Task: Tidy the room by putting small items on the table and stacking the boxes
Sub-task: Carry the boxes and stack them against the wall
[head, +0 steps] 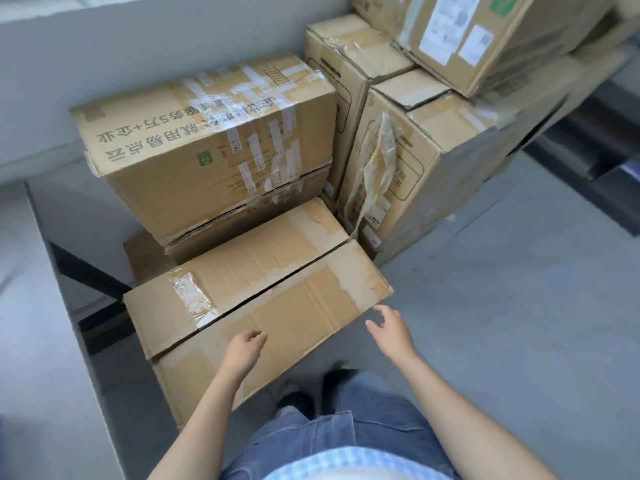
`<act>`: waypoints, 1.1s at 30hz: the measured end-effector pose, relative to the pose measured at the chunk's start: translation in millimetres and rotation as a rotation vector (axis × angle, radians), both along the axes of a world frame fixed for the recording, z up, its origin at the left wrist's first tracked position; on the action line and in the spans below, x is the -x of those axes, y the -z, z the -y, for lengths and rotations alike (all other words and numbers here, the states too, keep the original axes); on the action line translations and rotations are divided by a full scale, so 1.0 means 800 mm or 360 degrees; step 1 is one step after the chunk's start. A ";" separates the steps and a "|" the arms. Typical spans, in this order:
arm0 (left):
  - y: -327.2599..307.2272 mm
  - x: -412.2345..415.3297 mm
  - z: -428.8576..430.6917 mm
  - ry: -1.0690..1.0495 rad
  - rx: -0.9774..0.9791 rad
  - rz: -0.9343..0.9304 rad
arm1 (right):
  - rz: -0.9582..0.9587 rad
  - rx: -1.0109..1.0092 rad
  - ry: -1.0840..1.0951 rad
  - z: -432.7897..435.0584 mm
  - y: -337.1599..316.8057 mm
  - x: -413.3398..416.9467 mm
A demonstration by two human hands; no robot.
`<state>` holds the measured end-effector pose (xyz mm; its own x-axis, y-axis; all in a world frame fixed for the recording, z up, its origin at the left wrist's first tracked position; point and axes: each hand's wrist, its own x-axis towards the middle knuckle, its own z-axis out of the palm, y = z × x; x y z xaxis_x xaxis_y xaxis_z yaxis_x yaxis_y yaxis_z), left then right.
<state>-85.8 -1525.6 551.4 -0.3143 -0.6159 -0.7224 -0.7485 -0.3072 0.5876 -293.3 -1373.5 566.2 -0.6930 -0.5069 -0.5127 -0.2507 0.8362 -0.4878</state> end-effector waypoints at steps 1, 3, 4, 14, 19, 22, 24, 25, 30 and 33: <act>-0.006 0.009 -0.001 0.0030 0.0014 -0.0027 | -0.0010 0.0000 0.0041 -0.006 -0.001 0.002; -0.013 0.029 -0.004 0.0066 0.0035 -0.0066 | -0.0031 -0.0011 0.0075 -0.016 -0.005 0.005; -0.017 0.040 -0.006 0.0087 0.0045 -0.0079 | -0.0051 -0.0032 0.0053 -0.021 -0.007 0.006; -0.044 0.187 -0.107 0.0873 0.0086 -0.0197 | -0.0235 -0.0081 0.0351 -0.155 -0.037 0.050; -0.037 0.254 -0.189 0.1099 0.0154 -0.0186 | -0.0190 -0.0039 0.0731 -0.271 -0.038 0.078; -0.042 0.296 -0.245 0.1225 0.0136 -0.0220 | -0.0147 0.0040 0.0873 -0.331 -0.038 0.099; -0.047 0.324 -0.287 0.1309 0.0150 -0.0218 | -0.0169 0.0107 0.0956 -0.372 -0.040 0.119; -0.047 0.337 -0.309 0.1343 0.0157 -0.0226 | -0.0192 0.0139 0.1002 -0.394 -0.042 0.128; -0.060 0.411 -0.427 0.1497 0.0093 -0.0328 | -0.0293 0.0246 0.1420 -0.532 -0.056 0.141; -0.072 0.461 -0.513 0.1746 0.0080 -0.0392 | -0.0360 0.0286 0.1851 -0.619 -0.057 0.115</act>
<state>-454.3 -1115.1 609.4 -0.8348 0.0549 -0.5478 -0.4610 0.4743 0.7500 -385.1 -878.5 612.1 -0.8487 0.4311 -0.3064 0.5152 0.5430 -0.6631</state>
